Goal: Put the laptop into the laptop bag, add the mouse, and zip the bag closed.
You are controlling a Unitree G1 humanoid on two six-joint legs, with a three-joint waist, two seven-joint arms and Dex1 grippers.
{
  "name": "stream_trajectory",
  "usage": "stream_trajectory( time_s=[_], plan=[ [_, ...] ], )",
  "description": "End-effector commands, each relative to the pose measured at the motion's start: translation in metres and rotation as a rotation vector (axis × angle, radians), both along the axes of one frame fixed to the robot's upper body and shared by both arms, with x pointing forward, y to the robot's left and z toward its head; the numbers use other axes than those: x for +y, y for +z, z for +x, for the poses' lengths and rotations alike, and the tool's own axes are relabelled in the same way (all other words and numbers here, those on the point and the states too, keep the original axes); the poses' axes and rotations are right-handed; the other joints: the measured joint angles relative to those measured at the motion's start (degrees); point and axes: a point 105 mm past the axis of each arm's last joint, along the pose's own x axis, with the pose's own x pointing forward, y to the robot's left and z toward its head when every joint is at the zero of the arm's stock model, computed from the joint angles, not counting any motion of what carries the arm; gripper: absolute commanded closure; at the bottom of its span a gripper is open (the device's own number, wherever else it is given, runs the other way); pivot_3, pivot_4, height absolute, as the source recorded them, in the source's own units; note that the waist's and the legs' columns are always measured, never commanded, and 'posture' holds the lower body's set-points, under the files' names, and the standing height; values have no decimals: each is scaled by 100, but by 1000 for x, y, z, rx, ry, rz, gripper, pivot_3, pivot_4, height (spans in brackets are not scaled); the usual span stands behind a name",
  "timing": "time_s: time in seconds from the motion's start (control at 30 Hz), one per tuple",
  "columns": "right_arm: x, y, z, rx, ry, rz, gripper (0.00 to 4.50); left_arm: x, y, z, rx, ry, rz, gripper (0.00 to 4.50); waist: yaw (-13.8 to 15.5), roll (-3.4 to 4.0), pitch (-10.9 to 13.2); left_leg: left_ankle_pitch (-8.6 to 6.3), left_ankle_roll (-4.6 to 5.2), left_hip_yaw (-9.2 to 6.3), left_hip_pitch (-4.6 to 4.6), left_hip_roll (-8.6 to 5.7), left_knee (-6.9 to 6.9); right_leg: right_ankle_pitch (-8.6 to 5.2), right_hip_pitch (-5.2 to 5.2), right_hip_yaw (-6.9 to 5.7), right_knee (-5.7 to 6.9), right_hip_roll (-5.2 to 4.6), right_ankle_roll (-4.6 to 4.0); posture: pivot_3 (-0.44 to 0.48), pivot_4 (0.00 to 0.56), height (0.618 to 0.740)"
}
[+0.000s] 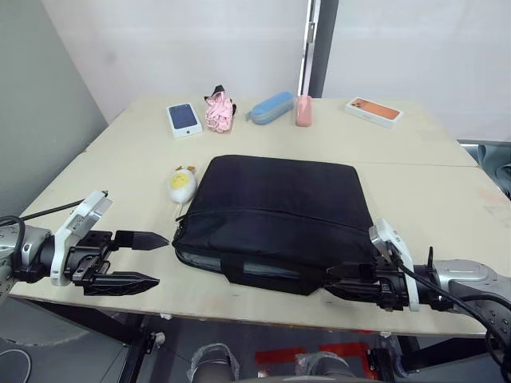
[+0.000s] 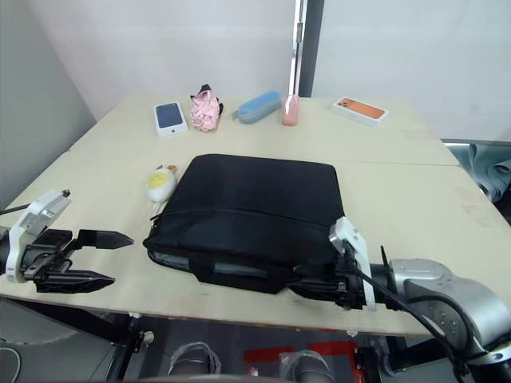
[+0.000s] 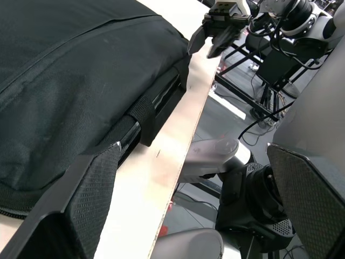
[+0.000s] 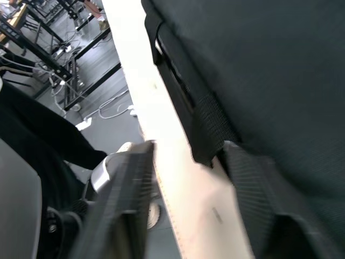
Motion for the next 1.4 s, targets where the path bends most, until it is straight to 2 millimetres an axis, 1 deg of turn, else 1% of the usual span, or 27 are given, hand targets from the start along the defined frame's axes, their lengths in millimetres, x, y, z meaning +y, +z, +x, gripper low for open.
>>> stream_trajectory(
  time_s=[0.03, 0.2, 0.37, 0.47, 0.6, 0.73, 0.8, 0.97, 1.17, 1.33, 1.4],
  plan=[
    [0, -3, -1, -10, -1, -29, 1411, -6, 8, -1, -49, -43, -5, 0, 0, 0, 0, 0, 0, 0, 1, 0, 0, 0, 0, 0, 1, 0, 0, 0, 150, 740],
    [-1, -9, 2, -5, -21, -37, 1411, -17, 21, 6, -123, -61, -31, 0, 12, 0, 0, 0, 0, -2, 5, 0, 1, 0, 9, -1, 2, -1, 0, 0, 150, 740],
    [7, -12, 3, -1, -18, -15, 1411, -27, 24, 2, -147, -136, -8, 0, -15, 0, -1, 0, 0, -2, 3, 0, 6, 1, 10, 0, 5, 0, -1, 0, 150, 740],
    [14, -14, 4, -1, -16, -1, 1411, -29, 27, 5, -157, -141, -16, 0, -9, 0, -2, 1, -1, -4, 3, 1, 6, 1, 9, -2, 9, 2, -1, 0, 150, 740],
    [26, -17, -3, 14, 23, 4, 1411, -28, 27, 6, -157, -141, -11, 0, -9, 0, -2, 1, -1, -4, 5, 0, 11, 1, 12, -1, 13, 1, -2, 0, 150, 740],
    [31, -16, -5, 18, 24, 14, 1411, -28, 26, 7, -157, -142, -12, 0, -2, 0, -3, 1, -1, -5, 6, 0, 13, 1, 12, -2, 13, 1, -1, 0, 150, 740],
    [32, -13, -5, 16, 24, 30, 1411, -28, 25, 7, -156, -142, -13, 0, -2, 0, -3, 1, -1, -5, 6, 0, 14, 1, 13, -2, 13, 1, -1, 0, 150, 740],
    [32, 9, -2, 4, 25, 132, 1411, -27, 24, 11, -149, -129, -28, 0, -3, 0, -3, 1, -1, -5, 5, 0, 16, 1, 13, -1, 16, 0, -2, 0, 150, 740],
    [34, 34, -7, -20, 95, 193, 1411, -19, 22, 18, -129, -80, -55, 0, -2, 0, -3, 1, -1, -7, 8, 0, 23, 1, 13, -1, 30, 1, -2, 0, 150, 740],
    [34, 55, 9, -54, 77, 271, 1411, -4, 20, 27, -102, 12, -86, 0, 1, 1, -3, 1, -1, -9, 12, 0, 42, 1, 13, 1, 45, 1, -2, 0, 150, 740],
    [34, 58, 21, -68, 39, 282, 1411, 0, 16, 26, -90, 27, -82, 0, -7, -2, -5, 1, -1, -11, 12, 0, 46, 2, 14, 1, 48, 1, -2, 0, 150, 740]
  ],
)
